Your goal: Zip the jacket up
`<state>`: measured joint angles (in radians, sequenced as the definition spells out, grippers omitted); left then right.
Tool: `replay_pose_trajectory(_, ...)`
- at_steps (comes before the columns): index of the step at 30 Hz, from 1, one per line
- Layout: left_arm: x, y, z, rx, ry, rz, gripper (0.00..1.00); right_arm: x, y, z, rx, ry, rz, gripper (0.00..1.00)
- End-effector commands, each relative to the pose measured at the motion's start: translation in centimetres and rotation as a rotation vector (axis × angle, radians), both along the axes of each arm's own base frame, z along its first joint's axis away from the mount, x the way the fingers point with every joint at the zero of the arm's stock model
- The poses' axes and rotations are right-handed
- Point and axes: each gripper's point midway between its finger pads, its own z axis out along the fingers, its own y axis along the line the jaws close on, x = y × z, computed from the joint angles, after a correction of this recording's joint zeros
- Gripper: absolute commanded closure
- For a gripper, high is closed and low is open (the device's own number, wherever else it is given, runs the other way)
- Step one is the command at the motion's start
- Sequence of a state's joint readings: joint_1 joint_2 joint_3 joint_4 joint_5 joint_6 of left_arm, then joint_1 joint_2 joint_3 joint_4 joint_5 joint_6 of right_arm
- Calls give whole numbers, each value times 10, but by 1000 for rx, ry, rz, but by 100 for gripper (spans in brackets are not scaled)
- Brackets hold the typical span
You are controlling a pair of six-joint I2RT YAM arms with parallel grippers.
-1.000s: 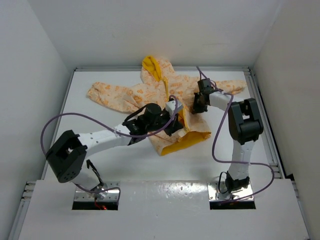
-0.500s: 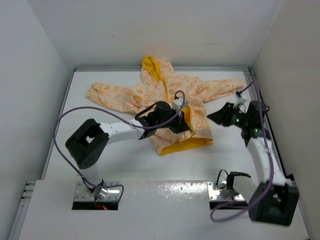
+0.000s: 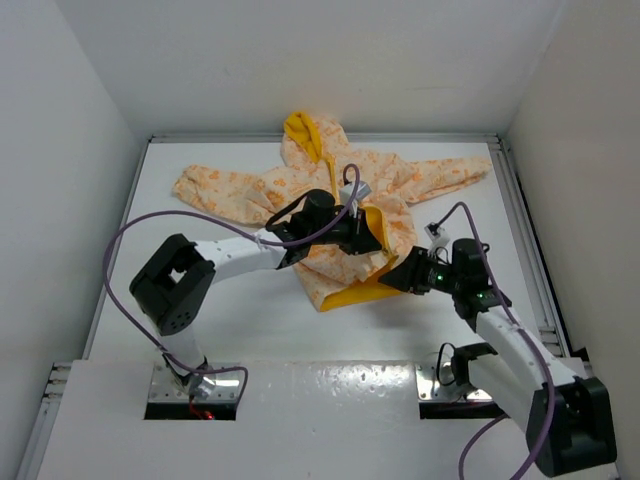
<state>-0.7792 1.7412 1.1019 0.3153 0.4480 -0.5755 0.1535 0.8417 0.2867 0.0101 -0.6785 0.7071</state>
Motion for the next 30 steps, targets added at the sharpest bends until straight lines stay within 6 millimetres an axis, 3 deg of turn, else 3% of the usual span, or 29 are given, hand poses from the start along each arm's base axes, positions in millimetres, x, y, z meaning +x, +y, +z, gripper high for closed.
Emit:
replay_pose_trajectory(1,-6,2,33,-81,-14,-15,100,31,10,34,58,-133,-32,60)
replay_pose_trajectory(6,-7,3,36,-80,-13,-15,100,43,20,34,65,-143,-22,58)
replay_pose_trajectory(14,-7,6,33,-67,-16,-6,100,55,19,40,56,-184,-38,59)
replay_pose_trajectory(20,-6,7,29,-56,-20,1,100,47,23,50,65,-213,9,53)
replay_pose_trajectory(26,-3,10,29,-56,-20,10,100,29,23,42,60,-153,46,39)
replay_pose_trajectory(30,-3,10,29,-56,-20,10,100,26,19,30,33,-124,22,37)
